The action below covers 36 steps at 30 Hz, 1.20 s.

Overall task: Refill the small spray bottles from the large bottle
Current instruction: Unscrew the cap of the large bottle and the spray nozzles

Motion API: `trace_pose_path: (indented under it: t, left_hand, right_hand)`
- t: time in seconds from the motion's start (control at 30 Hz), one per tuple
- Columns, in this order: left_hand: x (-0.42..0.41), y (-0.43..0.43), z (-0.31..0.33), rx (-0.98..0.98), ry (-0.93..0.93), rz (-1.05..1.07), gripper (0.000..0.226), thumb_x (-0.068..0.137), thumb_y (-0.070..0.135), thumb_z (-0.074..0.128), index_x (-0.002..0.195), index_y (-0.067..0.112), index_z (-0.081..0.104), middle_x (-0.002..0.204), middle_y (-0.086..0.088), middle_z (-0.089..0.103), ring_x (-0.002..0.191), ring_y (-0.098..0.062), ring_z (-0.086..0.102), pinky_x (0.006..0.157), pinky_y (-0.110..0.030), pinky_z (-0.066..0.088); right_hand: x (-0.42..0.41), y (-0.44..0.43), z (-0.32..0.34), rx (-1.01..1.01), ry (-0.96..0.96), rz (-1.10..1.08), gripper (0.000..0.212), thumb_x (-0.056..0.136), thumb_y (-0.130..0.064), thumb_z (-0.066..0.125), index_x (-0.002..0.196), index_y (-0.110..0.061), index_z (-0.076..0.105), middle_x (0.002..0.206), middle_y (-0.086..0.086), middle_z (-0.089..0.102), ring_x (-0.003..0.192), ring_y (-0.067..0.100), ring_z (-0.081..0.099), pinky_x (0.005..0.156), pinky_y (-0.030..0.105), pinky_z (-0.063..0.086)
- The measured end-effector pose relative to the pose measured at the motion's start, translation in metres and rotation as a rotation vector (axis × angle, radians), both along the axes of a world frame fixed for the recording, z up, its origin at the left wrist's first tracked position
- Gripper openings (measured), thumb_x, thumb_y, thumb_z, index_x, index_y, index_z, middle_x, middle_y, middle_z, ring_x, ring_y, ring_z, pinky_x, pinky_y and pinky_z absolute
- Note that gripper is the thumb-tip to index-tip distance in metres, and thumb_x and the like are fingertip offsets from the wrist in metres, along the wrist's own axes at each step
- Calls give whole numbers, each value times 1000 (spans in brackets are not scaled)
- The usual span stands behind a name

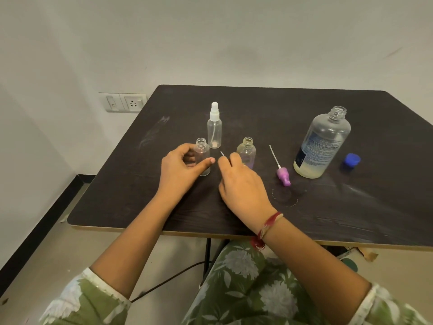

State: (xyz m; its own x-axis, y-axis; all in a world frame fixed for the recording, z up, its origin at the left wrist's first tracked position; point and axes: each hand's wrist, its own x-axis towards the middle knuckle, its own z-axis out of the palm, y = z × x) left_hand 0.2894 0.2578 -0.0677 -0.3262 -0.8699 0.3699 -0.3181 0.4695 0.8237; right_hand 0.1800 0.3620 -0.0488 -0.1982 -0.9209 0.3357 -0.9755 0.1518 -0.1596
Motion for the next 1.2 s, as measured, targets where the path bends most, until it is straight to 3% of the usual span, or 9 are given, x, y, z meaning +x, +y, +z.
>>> trace_pose_path:
  t: [0.13, 0.27, 0.37, 0.43, 0.5, 0.6, 0.7, 0.93, 1.2]
  left_hand:
    - [0, -2, 0, 1, -20, -2, 37, 70, 35, 83, 98, 17, 69, 88, 6, 69, 80, -1, 63, 67, -4, 45]
    - [0, 1, -1, 18, 10, -5, 38, 69, 32, 85, 99, 19, 66, 90, 10, 66, 80, 1, 61, 66, -2, 43]
    - [3, 1, -2, 40, 63, -43, 47, 68, 31, 84, 108, 24, 61, 98, 19, 63, 89, 10, 59, 74, -9, 49]
    - [5, 0, -3, 39, 90, -57, 60, 64, 41, 82, 116, 26, 56, 107, 18, 61, 101, 9, 57, 84, -16, 49]
    - [6, 0, -3, 30, 122, -51, 69, 61, 57, 73, 121, 30, 52, 116, 13, 59, 110, 5, 55, 87, -14, 44]
    - [8, -1, 1, 26, 191, -39, 58, 73, 62, 59, 121, 30, 52, 120, 11, 58, 113, 6, 53, 90, -16, 43]
    - [10, -4, 5, 26, 229, 8, 47, 83, 59, 49, 118, 28, 54, 111, 17, 59, 106, 11, 53, 86, -7, 41]
    - [7, -18, 1, 91, 208, 52, 27, 97, 35, 52, 118, 18, 58, 108, 12, 59, 99, 10, 54, 79, -1, 39]
    - [7, -23, -1, 92, 205, 75, 17, 99, 33, 49, 109, 23, 59, 108, 11, 61, 100, 4, 55, 80, -1, 38]
  right_hand:
    - [2, -3, -5, -18, 58, -29, 23, 82, -9, 62, 104, -9, 54, 96, 9, 53, 65, 25, 62, 42, 28, 30]
    - [5, 2, 6, 27, 32, -13, 26, 94, -28, 49, 116, -14, 44, 110, 5, 49, 88, 23, 61, 56, 29, 37]
    - [4, 6, 33, -62, 36, -5, 29, 93, -35, 48, 114, -16, 47, 108, 4, 54, 94, 26, 60, 64, 31, 35]
    - [-1, 1, 59, -125, 10, 12, 33, 91, -39, 50, 115, -17, 51, 105, 4, 58, 95, 27, 59, 68, 32, 35]
    - [-11, -10, 85, -199, -61, 18, 30, 88, -38, 53, 110, -17, 55, 100, 2, 62, 94, 24, 58, 70, 31, 34]
    - [-31, -37, 102, -206, -153, -2, 27, 85, -35, 58, 104, -16, 59, 97, 1, 64, 94, 21, 57, 72, 27, 35]
    - [-46, -66, 99, -144, -184, -23, 34, 82, -36, 62, 109, -14, 58, 103, 3, 61, 95, 23, 57, 72, 26, 34]
    - [-43, -105, 83, 104, -161, 52, 63, 78, -39, 70, 131, -14, 45, 122, 9, 57, 109, 28, 55, 77, 30, 40]
    - [-45, -113, 79, 12, -208, 15, 23, 82, -12, 62, 103, -9, 54, 107, 10, 63, 97, 29, 58, 70, 28, 36]
